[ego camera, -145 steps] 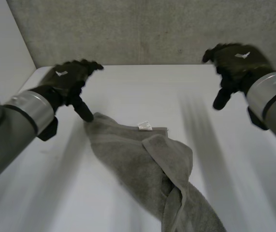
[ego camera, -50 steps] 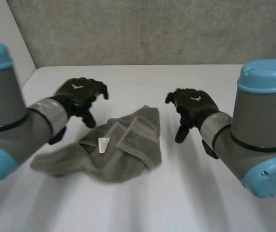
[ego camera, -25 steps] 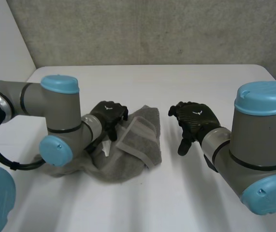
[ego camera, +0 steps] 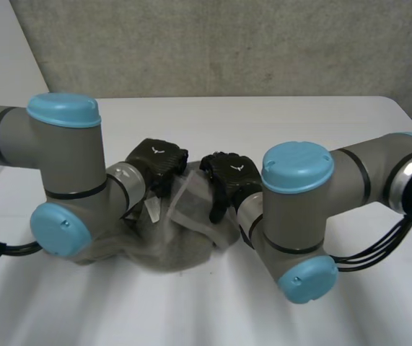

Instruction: Fold the towel.

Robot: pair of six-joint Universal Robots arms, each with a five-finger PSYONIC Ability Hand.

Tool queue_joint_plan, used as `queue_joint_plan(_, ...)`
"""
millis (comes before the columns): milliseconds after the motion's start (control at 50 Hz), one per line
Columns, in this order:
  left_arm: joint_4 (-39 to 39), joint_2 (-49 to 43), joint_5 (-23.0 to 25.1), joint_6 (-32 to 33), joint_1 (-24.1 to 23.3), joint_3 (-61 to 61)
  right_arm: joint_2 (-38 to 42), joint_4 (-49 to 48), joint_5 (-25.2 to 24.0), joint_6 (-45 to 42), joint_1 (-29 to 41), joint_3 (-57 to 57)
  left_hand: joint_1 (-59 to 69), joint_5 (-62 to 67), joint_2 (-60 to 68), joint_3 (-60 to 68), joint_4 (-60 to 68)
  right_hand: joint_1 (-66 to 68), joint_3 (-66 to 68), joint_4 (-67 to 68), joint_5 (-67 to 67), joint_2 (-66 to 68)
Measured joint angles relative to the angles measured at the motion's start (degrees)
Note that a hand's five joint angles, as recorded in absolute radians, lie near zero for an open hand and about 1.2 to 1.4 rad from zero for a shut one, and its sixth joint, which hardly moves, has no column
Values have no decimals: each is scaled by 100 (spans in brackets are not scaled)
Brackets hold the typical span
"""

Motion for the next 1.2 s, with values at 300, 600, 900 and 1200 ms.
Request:
queue_joint_plan(300, -14, 863, -81, 17, 492, -274, -815, -235, 545, -371, -516, -128, 0, 72, 4, 32, 20, 4333, 5590, 5636, 4708, 5282)
queue_joint_plan(600, -364, 1939, -38, -28, 876, -488, -1998, 1419, -445, -2263, -1330, -45, 337, 180, 42, 74, 22, 4700, 5656, 5636, 4907, 5283)
queue_joint_plan(900, -637, 2007, -29, 669, 1391, -1192, -2010, 2275, -372, -3770, -1673, 161, 337, 182, 42, 74, 22, 4775, 5656, 5637, 4939, 5282)
queue_joint_plan(1200, -265, 328, -118, 710, 1394, 2535, -1159, -372, -187, -3883, -1709, -1524, 337, 184, 42, 75, 23, 4786, 5656, 5683, 4939, 5282)
